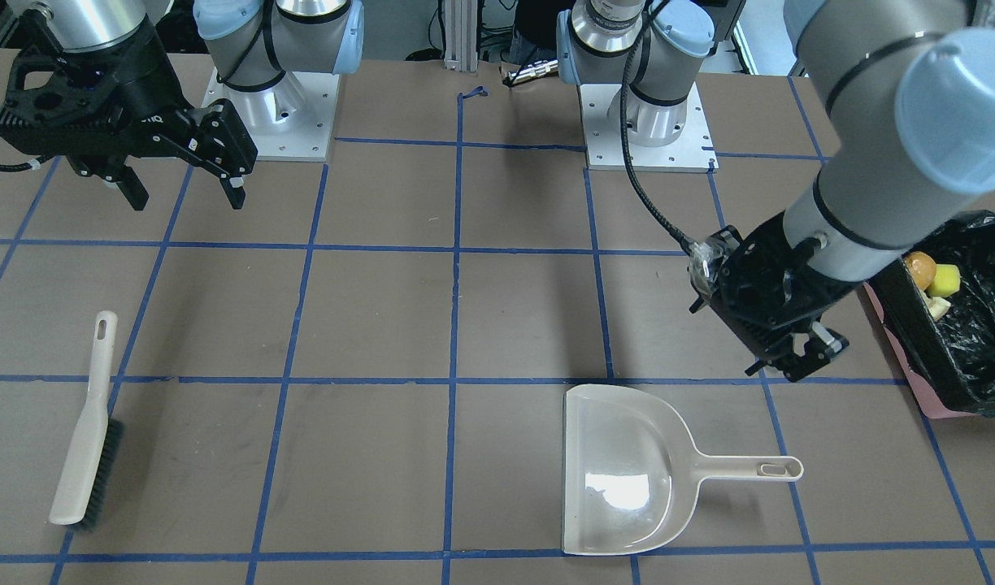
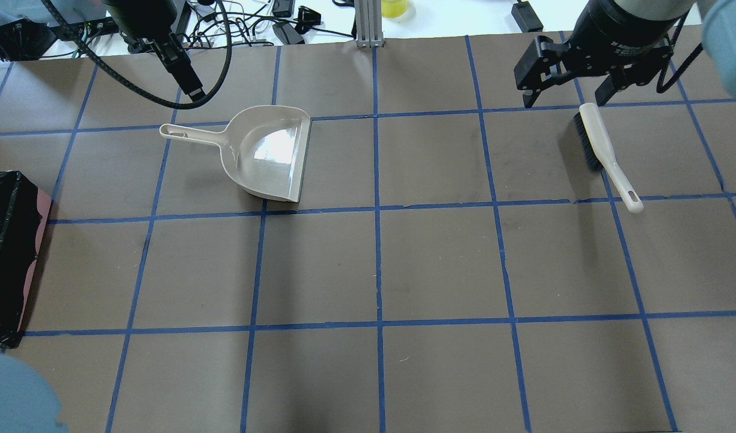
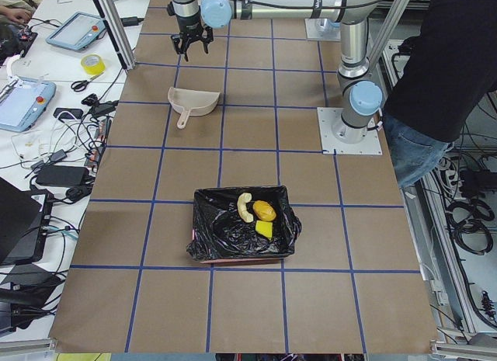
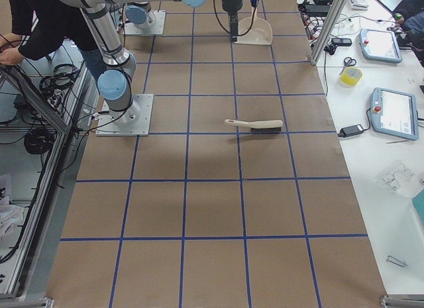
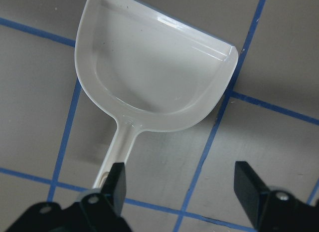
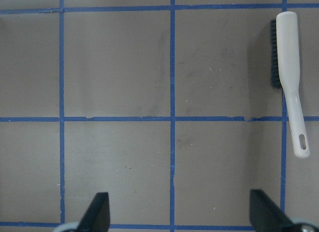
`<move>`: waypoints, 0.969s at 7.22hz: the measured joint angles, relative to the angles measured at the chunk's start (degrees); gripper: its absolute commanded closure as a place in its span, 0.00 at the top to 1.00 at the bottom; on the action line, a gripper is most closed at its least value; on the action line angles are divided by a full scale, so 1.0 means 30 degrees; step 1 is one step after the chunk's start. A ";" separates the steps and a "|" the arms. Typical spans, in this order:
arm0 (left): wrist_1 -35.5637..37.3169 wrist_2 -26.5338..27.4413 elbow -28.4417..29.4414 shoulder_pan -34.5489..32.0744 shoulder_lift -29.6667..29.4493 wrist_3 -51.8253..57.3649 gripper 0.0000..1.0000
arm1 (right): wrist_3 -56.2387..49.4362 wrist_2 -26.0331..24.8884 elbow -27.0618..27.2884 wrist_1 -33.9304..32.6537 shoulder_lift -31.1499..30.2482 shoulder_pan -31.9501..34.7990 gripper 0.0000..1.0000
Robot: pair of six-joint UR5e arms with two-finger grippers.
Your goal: Sweep and dump trash into bin
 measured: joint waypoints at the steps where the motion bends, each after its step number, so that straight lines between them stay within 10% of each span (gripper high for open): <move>1: -0.0397 0.0022 -0.0569 -0.0086 0.1123 -0.2686 0.84 | 0.0000 -0.0005 0.0001 0.0004 0.0001 0.0000 1.00; 7: 0.1809 -0.0014 -0.5353 -0.0004 0.5532 -1.2317 0.95 | 0.0000 0.0000 0.0001 0.0027 0.0002 0.0000 1.00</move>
